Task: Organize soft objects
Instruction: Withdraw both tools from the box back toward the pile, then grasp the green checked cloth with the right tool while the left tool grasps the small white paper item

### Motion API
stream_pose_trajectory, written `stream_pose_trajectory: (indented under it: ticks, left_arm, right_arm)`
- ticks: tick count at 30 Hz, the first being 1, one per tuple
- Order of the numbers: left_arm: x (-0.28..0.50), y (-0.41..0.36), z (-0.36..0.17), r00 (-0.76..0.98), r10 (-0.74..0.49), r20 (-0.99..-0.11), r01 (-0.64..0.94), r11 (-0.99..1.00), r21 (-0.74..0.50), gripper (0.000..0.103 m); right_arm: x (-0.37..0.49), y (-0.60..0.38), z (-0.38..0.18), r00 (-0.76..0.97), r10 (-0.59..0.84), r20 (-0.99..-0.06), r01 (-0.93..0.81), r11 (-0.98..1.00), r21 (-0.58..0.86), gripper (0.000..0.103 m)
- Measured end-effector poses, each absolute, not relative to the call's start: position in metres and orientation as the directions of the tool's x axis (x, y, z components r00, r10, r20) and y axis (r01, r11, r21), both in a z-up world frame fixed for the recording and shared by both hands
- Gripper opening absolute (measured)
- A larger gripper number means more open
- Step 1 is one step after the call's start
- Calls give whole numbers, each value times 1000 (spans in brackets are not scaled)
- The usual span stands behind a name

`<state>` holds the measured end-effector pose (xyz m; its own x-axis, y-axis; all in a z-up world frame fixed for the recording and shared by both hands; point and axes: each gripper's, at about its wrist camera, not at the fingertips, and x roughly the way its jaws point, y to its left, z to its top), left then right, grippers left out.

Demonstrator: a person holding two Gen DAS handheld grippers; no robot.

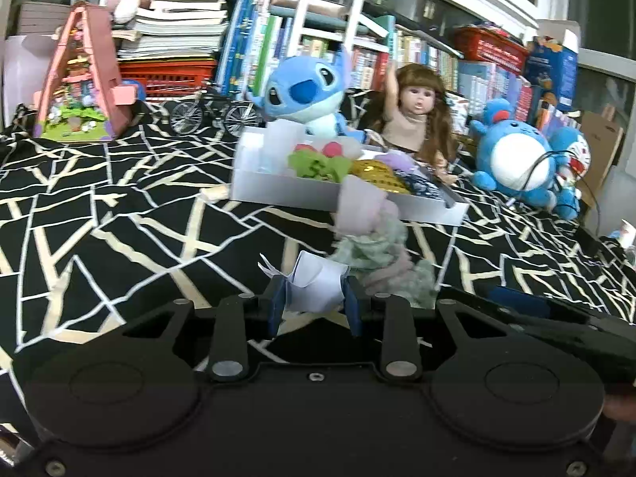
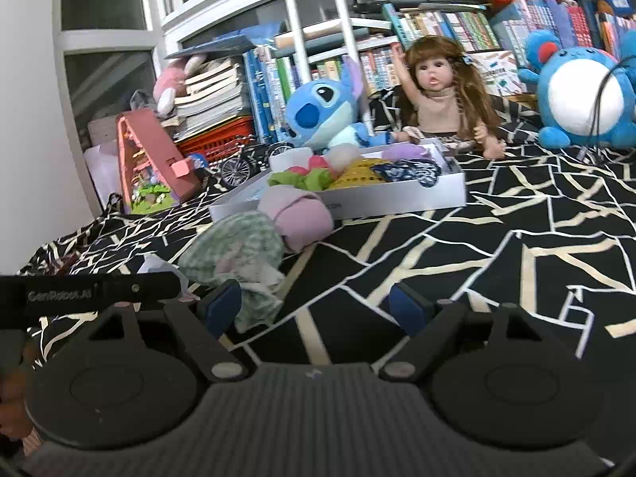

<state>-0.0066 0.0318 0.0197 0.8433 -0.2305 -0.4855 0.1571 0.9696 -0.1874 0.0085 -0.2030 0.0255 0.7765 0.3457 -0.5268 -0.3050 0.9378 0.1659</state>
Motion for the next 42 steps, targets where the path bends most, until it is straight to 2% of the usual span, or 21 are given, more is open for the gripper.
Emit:
stream_pose_trajectory:
  ticks: [7,14,26,31,34,42]
  left_arm:
    - [-4,43,20,861,-171,-480,106,982,-159,30]
    - [5,56,18,857,-121,-500,50,987,-152,30]
    - [12,63,16,856,-94,-509,14,987,-159,30]
    - [13,63,16,857,-96,-505,17,987,-159,30]
    - [13,62,17,858,-95,-505,16,987,-159,30]
    - [13,61,18,858,-98,-505,18,987,-160,30]
  right_arm:
    - [12,-182,25,764,365,-532,-341,928,147,84]
    - [20,-157,28,760,370,-534,-399,915,66,83]
    - [29,-131,24,746,360,-560,-432,902,3,68]
    - [32,-131,21,739,342,-581,-421,907,-1,50]
    - [31,-132,21,737,343,-582,-420,907,3,44]
    - [25,-137,24,731,357,-582,-428,904,18,42]
